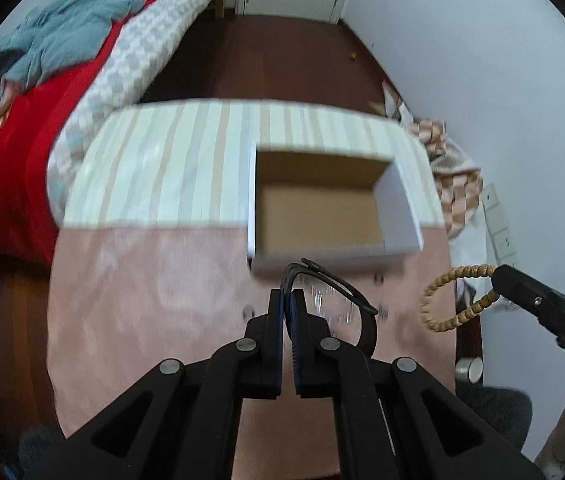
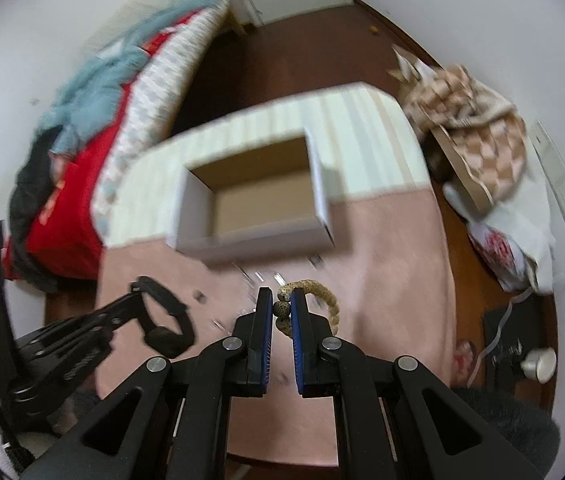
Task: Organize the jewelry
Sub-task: 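Carry watch band into white box with left gripper while right gripper carries bracelet, then open both grippers and lift them out of the box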
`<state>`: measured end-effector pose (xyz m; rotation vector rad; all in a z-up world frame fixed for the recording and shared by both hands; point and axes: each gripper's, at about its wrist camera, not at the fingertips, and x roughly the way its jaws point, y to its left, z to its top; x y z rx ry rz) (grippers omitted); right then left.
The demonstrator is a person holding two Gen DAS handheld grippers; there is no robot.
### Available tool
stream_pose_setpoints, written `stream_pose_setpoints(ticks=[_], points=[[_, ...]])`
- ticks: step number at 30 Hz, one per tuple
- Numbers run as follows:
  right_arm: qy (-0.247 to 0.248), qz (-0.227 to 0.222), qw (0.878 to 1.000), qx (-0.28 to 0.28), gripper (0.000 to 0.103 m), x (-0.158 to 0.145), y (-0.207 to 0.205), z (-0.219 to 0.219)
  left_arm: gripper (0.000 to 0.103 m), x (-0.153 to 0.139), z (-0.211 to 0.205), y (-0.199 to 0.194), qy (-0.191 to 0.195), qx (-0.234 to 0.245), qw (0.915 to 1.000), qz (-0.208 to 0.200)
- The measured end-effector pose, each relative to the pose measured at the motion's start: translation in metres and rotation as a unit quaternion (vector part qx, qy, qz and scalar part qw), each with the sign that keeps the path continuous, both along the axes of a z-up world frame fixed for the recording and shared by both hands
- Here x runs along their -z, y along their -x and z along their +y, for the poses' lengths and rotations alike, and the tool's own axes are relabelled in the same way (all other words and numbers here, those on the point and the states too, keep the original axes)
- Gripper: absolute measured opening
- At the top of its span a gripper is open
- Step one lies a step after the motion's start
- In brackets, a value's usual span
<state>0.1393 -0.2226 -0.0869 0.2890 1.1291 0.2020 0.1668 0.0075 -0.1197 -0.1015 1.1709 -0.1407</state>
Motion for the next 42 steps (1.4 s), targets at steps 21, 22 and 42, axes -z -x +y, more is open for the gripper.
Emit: stream_pose_setpoints(ticks=[21, 22, 42], points=[[-0.015, 0.069, 0.995, -0.07, 0.01, 0.058, -0.156, 0.035, 0.021, 0.053, -0.007, -0.139, 0.01, -0.012, 0.9974, 0.071], [-0.008, 0.081, 0.994, -0.069, 0.011, 0.064, -0.156, 0.033, 0.042, 0.052, -0.007, -0.138, 0.009, -0.012, 0.9977, 0.067], [0.171, 0.036, 0.985, -0.007, 0.1, 0.073, -0.094, 0.021, 0.103, 0.034, 0.013, -0.069, -0.113, -0.052, 0.9918, -0.028]])
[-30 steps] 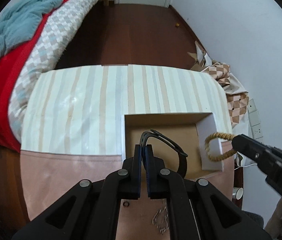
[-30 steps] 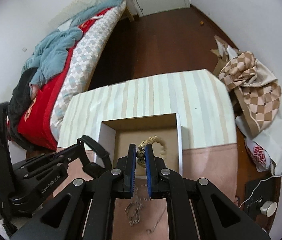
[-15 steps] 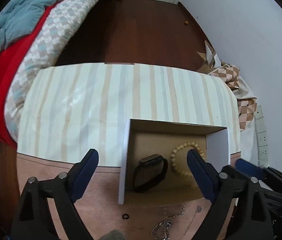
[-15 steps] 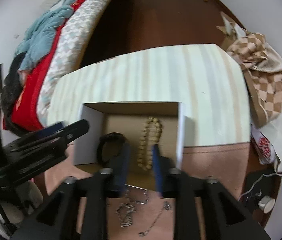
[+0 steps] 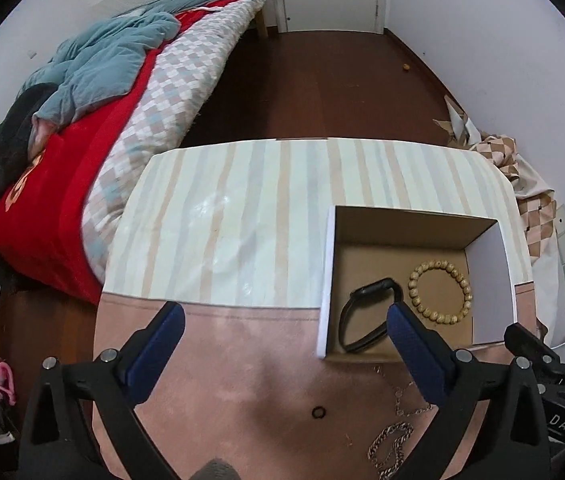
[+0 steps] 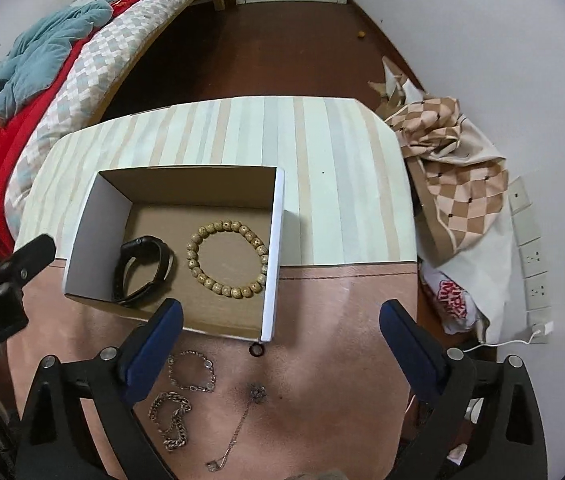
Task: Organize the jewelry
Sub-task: 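Open both grippers and lift them out of the box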
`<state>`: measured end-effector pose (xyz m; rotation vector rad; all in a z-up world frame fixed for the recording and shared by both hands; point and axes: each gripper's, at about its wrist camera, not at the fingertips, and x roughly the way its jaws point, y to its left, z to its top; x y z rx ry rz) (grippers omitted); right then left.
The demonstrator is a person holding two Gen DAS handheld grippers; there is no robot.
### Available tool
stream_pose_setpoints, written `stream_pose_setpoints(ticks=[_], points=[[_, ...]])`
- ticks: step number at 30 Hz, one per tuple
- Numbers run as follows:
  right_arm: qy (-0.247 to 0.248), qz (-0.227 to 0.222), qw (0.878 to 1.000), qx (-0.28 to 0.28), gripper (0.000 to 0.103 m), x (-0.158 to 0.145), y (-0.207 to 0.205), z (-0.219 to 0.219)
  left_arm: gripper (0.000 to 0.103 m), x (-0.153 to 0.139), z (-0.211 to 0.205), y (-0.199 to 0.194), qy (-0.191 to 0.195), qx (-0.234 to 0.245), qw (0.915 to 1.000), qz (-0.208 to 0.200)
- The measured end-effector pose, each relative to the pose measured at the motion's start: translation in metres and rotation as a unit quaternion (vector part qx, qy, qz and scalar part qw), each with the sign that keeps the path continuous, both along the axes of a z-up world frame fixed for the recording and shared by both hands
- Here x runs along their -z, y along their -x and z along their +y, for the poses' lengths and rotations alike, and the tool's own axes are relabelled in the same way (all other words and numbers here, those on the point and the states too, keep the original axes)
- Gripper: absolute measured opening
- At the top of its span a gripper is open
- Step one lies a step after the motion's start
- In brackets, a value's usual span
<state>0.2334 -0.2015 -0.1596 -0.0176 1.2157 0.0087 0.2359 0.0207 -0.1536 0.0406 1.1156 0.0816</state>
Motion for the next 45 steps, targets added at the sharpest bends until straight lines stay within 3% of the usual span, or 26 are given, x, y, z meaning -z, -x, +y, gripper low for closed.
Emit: stream_pose_setpoints(ticks=[14, 28, 33, 37, 42, 44, 45], points=[[0.022, -0.053, 0.998, 0.0, 0.101, -0.045, 0.031, 0.013, 0.103, -0.044, 0.005, 0.043, -0.012, -0.013, 0.998, -0.06], [0.031, -0.131, 0.991, 0.012, 0.101, -0.119, 0.092, 0.006, 0.103, -0.103, 0.0, 0.101, 0.017, -0.001, 0.9932, -0.115], [0.012, -0.147, 0.989, 0.017, 0.101, -0.137, 0.109, 0.001, 0.103, -0.113, 0.004, 0.112, 0.033, -0.015, 0.9917, -0.123], [-0.013, -0.121, 0.992, 0.027, 0.101, -0.12, 0.115, -0.008, 0.103, -0.092, 0.014, 0.116, 0.022, -0.037, 0.9925, -0.115], [-0.062, -0.043, 0.997, 0.033, 0.1, -0.049, 0.12, -0.012, 0.103, -0.032, 0.031, 0.119, -0.007, -0.061, 0.9967, -0.052], [-0.082, -0.015, 0.996, 0.029, 0.095, -0.021, 0.122, -0.008, 0.103, -0.005, 0.042, 0.119, -0.02, -0.074, 0.9968, -0.021], [-0.091, 0.001, 0.995, 0.028, 0.086, -0.004, 0.123, -0.004, 0.103, 0.008, 0.047, 0.12, -0.024, -0.08, 0.9965, -0.007]])
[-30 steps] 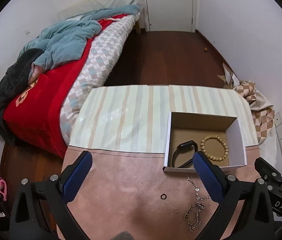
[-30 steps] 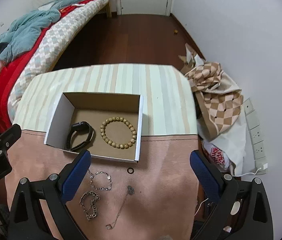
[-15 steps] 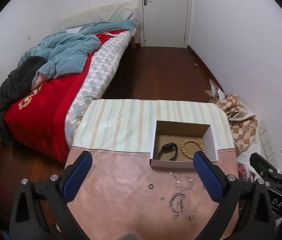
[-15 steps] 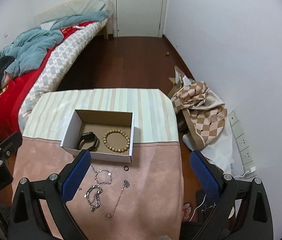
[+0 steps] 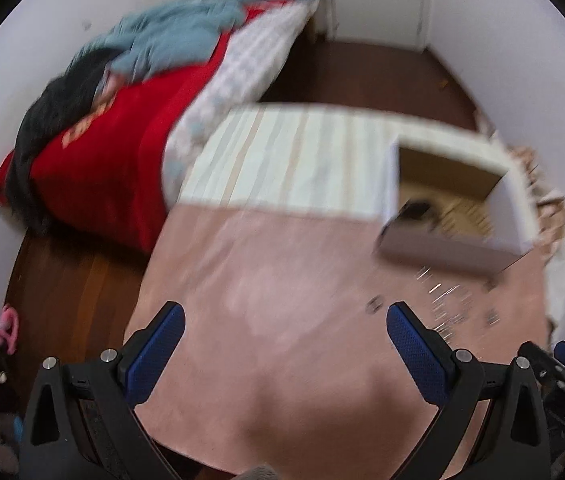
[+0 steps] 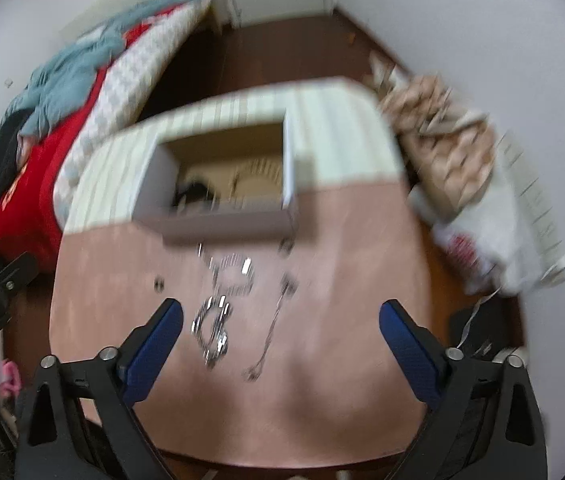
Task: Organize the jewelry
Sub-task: 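Grasp chunky silver chain bracelet with right gripper while left grasps black ring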
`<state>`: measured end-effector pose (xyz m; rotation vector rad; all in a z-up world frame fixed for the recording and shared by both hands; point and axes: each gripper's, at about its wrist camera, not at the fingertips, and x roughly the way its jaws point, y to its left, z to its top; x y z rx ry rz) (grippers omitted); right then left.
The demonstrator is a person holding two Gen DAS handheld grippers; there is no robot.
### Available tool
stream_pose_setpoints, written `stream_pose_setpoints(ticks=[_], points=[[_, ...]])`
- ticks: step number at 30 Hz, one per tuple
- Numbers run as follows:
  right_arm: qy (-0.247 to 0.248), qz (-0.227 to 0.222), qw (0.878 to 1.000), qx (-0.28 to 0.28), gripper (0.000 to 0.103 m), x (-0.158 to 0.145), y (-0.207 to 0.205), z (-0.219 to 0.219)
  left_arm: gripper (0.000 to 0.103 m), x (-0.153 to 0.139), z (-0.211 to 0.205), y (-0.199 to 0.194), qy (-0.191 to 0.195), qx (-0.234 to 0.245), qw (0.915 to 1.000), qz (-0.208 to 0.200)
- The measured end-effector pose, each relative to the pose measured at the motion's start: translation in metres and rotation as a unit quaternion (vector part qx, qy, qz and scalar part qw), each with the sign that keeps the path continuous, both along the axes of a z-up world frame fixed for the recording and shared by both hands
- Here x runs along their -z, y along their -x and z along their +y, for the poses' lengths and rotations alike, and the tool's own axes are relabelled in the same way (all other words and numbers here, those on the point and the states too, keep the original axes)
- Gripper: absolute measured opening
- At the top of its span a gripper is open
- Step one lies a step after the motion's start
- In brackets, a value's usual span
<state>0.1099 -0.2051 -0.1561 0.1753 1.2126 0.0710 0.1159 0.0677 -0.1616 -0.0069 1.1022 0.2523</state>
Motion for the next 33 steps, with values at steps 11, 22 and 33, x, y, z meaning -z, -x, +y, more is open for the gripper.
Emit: stream_pose_setpoints(ticks=[11, 22, 33], points=[[0.005, 0.065, 0.997, -0.052, 0.054, 0.093, 0.0, 0.061, 0.103, 0.068, 0.031, 0.006, -0.016, -0.035, 0.9966, 0.072], [-0.014, 0.014, 0.999, -0.039, 0.007, 0.067, 0.01, 0.044, 0.103, 0.064, 0.008, -0.001, 0.01, 0.001, 0.998, 0.063], [-0.019, -0.032, 0.999, -0.015, 0.007, 0.021, -0.007, 0.014, 0.096, 0.072, -0.013, -0.032, 0.083, 0.032, 0.9939, 0.065]])
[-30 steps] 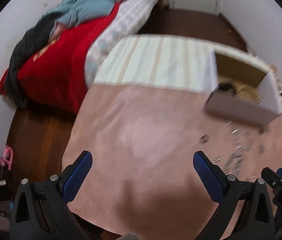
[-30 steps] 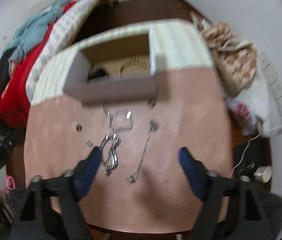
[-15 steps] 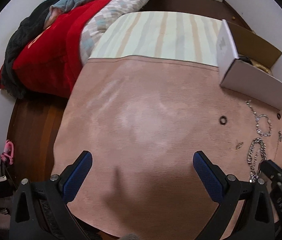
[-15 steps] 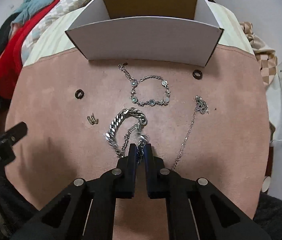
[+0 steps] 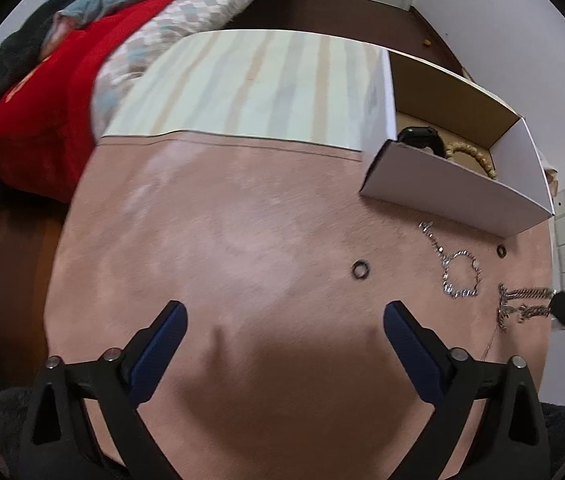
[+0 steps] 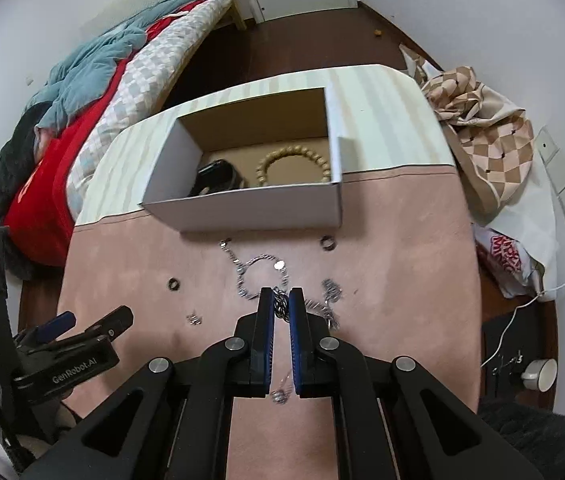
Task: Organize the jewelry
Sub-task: 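Grasp chunky silver chain bracelet with right gripper while left grasps black ring, then carry chain bracelet into box with right gripper while left drops ring there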
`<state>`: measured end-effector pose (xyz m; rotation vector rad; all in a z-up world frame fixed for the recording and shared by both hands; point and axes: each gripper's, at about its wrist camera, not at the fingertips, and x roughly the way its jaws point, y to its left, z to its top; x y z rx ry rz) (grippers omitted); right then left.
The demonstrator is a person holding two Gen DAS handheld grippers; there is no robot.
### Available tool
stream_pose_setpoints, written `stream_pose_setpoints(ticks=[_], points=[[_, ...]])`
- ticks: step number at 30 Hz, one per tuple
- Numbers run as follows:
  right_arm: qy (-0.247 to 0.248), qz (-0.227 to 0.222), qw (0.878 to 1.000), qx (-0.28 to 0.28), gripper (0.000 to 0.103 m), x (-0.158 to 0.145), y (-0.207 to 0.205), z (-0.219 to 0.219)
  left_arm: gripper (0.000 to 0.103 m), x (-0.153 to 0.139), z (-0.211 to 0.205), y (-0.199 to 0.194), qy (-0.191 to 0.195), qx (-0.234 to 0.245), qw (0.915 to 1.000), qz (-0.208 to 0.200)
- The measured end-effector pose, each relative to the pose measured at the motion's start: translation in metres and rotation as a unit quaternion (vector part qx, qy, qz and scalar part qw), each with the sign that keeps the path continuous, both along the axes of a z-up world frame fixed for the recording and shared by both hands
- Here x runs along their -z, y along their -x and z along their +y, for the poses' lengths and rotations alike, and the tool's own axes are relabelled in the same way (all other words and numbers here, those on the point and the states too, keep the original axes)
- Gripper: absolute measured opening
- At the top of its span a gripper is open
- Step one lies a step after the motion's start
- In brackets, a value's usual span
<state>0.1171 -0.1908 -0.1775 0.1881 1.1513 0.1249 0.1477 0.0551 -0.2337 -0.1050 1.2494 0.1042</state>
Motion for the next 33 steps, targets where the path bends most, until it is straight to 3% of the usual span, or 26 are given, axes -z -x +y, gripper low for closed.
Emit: stream_pose_setpoints(ticks=[6, 8, 12, 17, 19, 26, 33], points=[[0.004, 0.016, 1.0, 0.012, 0.007, 0.016, -0.008, -0.007, 0.085, 0.021, -0.017, -0.021, 0.016, 0.041, 0.9988, 0.023], [0.006, 0.02, 1.0, 0.016, 0.007, 0.021, -0.009, -0.008, 0.066, 0.027, -0.024, -0.024, 0.018, 0.051, 0.9981, 0.031], [0.006, 0.026, 0.999, 0.023, 0.007, 0.028, -0.012, -0.012, 0.055, 0.032, -0.032, -0.024, 0.009, 0.059, 0.9977, 0.031], [0.01, 0.03, 0.999, 0.025, 0.007, 0.032, -0.013, -0.014, 0.019, 0.029, -0.041, -0.026, -0.007, 0.072, 0.9973, 0.013], [0.011, 0.031, 0.999, 0.026, 0.007, 0.033, -0.013, -0.014, 0.011, 0.029, -0.043, -0.026, -0.007, 0.073, 0.9972, 0.01], [0.009, 0.026, 0.999, 0.026, 0.007, 0.027, -0.012, -0.013, 0.01, 0.021, -0.045, -0.023, -0.012, 0.075, 0.9971, -0.003], [-0.012, -0.004, 1.0, 0.014, 0.007, -0.01, -0.011, -0.009, 0.009, -0.038, -0.051, -0.004, -0.019, 0.079, 0.9939, -0.075]])
